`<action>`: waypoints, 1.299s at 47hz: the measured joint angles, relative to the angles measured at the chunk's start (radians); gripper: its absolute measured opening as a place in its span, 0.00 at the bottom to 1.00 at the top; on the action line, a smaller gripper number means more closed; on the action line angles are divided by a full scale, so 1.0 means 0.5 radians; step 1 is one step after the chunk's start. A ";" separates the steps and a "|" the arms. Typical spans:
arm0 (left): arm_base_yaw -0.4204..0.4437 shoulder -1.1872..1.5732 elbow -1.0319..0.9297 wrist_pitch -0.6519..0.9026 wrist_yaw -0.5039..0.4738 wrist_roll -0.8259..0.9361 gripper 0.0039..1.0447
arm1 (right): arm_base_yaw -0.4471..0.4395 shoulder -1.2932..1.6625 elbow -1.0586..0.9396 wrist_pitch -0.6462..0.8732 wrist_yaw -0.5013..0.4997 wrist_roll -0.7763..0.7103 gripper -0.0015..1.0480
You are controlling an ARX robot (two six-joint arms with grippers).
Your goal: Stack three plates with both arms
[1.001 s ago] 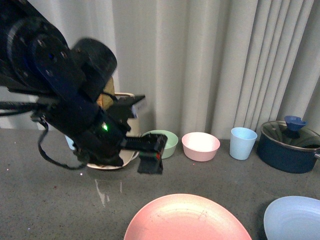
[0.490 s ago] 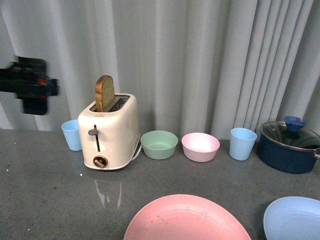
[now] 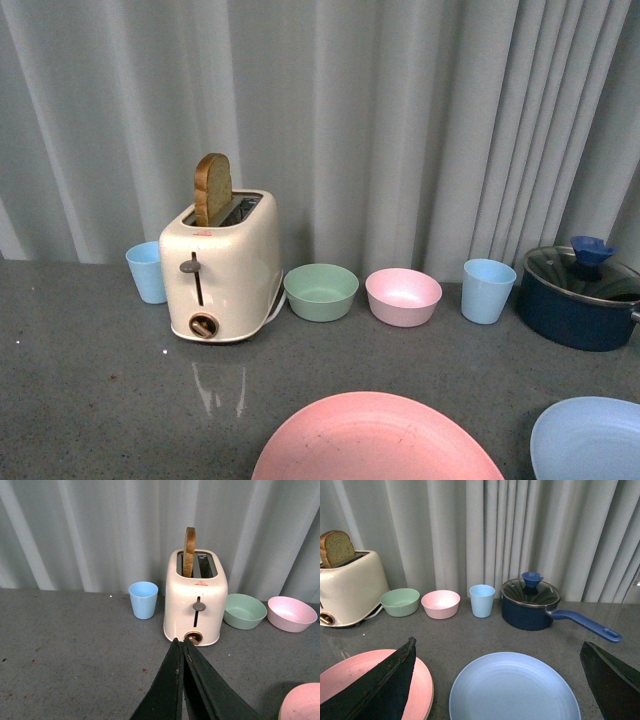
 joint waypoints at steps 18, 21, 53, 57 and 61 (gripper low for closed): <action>0.140 -0.465 -0.288 -0.185 0.143 -0.005 0.03 | 0.000 0.000 0.000 0.000 0.000 0.000 0.93; 0.140 -0.542 -0.317 -0.231 0.143 -0.005 0.03 | 0.000 0.000 0.000 0.000 0.000 0.000 0.93; 0.140 -1.369 -0.442 -0.855 0.149 -0.006 0.03 | 0.000 0.000 0.000 0.000 0.001 0.000 0.93; 0.140 -1.451 -0.442 -0.937 0.149 -0.006 0.03 | 0.000 0.000 0.000 0.000 0.001 0.000 0.93; 0.140 -1.543 -0.442 -1.027 0.149 -0.006 0.03 | 0.000 0.000 0.000 0.000 0.000 0.000 0.93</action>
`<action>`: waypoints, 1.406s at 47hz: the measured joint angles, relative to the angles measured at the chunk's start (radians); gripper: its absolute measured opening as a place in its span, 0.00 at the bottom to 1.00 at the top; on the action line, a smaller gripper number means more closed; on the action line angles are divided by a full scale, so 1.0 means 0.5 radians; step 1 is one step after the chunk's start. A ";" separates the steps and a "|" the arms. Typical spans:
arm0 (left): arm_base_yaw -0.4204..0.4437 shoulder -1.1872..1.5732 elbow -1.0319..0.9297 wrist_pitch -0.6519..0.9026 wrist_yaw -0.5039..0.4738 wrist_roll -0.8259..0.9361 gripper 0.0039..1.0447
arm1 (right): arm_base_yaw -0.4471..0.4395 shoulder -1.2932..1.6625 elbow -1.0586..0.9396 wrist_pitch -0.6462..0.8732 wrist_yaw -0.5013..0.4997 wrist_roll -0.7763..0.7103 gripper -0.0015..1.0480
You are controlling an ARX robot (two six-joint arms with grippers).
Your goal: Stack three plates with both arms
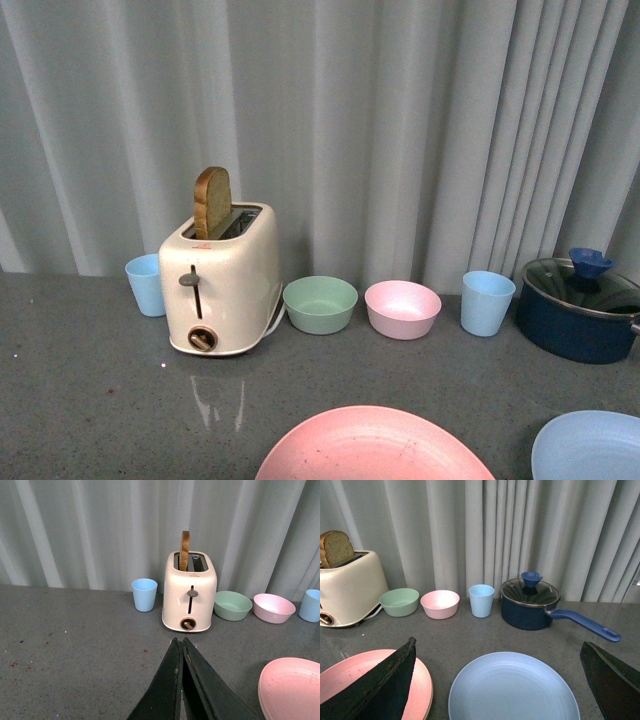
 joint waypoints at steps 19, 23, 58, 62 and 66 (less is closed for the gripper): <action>0.000 -0.317 0.000 -0.314 0.000 0.000 0.03 | 0.000 0.000 0.000 0.000 0.001 0.000 0.93; 0.000 -0.518 0.001 -0.580 0.003 0.000 0.03 | 0.000 0.000 0.000 0.000 0.000 0.000 0.93; 0.000 -0.671 0.001 -0.683 0.000 -0.001 0.95 | 0.000 0.000 0.000 0.000 0.000 0.000 0.93; 0.000 -0.671 0.001 -0.683 0.001 -0.001 0.93 | 0.140 0.224 0.092 -0.117 0.644 -0.030 0.93; 0.000 -0.671 0.001 -0.683 0.003 -0.001 0.94 | 0.023 0.603 0.166 0.117 0.976 -0.131 0.93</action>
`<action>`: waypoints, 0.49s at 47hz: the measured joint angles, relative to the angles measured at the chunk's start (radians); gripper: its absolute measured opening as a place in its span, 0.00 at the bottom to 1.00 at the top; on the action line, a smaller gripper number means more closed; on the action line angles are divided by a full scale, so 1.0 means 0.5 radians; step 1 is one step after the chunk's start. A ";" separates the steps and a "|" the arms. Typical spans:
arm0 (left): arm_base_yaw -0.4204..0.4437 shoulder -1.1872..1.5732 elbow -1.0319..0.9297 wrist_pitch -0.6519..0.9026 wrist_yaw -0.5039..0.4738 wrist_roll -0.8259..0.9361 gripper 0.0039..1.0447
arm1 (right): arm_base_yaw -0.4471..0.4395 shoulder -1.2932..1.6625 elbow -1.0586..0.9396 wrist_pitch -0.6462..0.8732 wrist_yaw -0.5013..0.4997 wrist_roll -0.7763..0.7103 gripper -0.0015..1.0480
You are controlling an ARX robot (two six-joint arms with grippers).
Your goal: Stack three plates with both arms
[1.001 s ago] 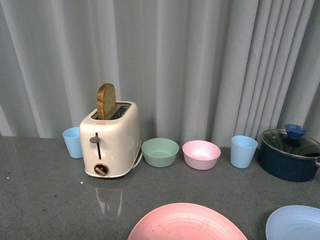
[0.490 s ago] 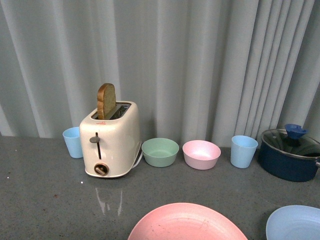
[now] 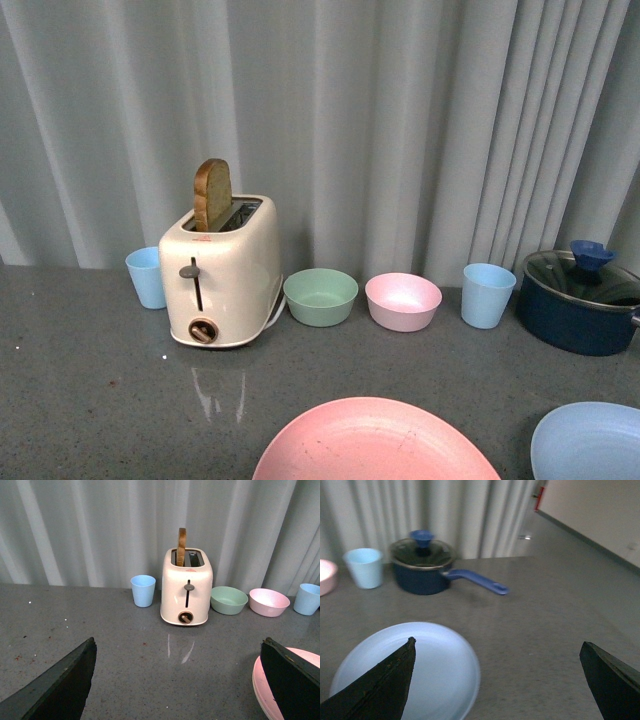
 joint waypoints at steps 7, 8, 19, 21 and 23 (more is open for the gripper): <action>0.000 -0.001 0.000 0.000 -0.002 0.000 0.94 | -0.466 0.610 0.211 0.441 -0.460 0.045 0.93; 0.000 -0.001 0.000 0.000 -0.002 0.000 0.94 | -0.539 0.709 0.256 0.491 -0.558 0.058 0.93; 0.000 -0.002 0.000 0.000 -0.002 0.000 0.94 | -1.228 2.099 1.037 0.363 -1.379 0.237 0.93; 0.000 -0.002 0.000 0.000 -0.002 0.000 0.94 | -1.281 2.316 1.226 0.224 -1.439 0.206 0.93; 0.000 -0.002 0.000 0.000 -0.002 0.000 0.94 | -1.302 2.444 1.345 0.126 -1.457 0.153 0.93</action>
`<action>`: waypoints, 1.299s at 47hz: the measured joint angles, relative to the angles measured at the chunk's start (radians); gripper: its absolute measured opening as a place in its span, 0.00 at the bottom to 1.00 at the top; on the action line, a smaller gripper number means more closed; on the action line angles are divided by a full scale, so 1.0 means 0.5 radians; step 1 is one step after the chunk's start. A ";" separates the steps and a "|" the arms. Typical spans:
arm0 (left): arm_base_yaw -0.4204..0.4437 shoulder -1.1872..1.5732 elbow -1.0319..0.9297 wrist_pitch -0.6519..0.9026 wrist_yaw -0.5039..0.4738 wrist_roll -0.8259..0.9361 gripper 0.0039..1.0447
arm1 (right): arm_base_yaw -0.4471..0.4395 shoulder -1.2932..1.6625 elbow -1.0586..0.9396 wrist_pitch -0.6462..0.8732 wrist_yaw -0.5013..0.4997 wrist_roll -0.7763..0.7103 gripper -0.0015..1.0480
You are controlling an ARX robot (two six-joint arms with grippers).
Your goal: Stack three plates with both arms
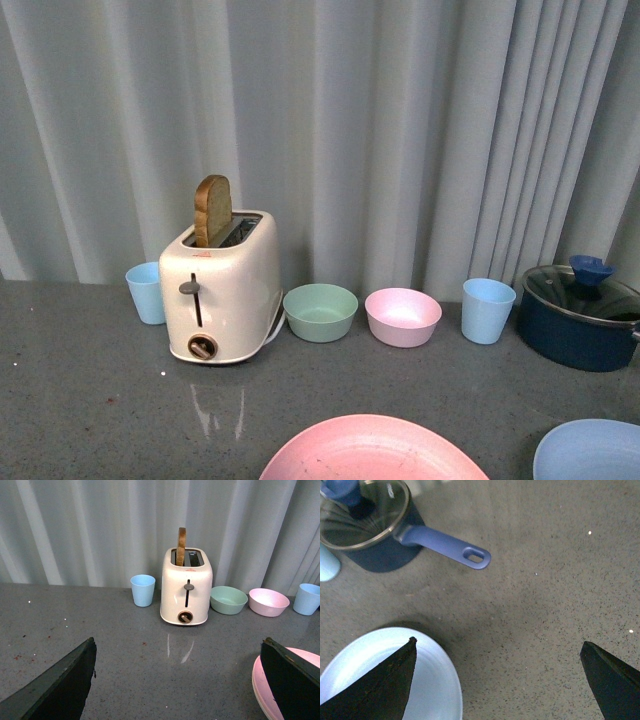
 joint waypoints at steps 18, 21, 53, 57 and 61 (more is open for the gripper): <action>0.000 0.000 0.000 0.000 0.000 0.000 0.94 | -0.018 0.649 0.326 -0.317 -0.014 -0.945 0.93; 0.000 0.001 0.000 0.000 -0.001 0.000 0.94 | -0.008 0.665 0.327 -0.306 -0.025 -1.038 0.93; 0.000 0.000 0.000 0.000 -0.001 0.000 0.94 | 0.223 1.080 0.516 -0.223 -0.211 -0.932 0.93; 0.000 0.001 0.000 0.000 0.000 0.000 0.94 | 0.230 1.121 0.517 -0.207 -0.211 -0.925 0.93; 0.000 0.000 0.000 0.000 -0.001 0.000 0.94 | 0.230 1.167 0.517 -0.189 -0.214 -0.919 0.93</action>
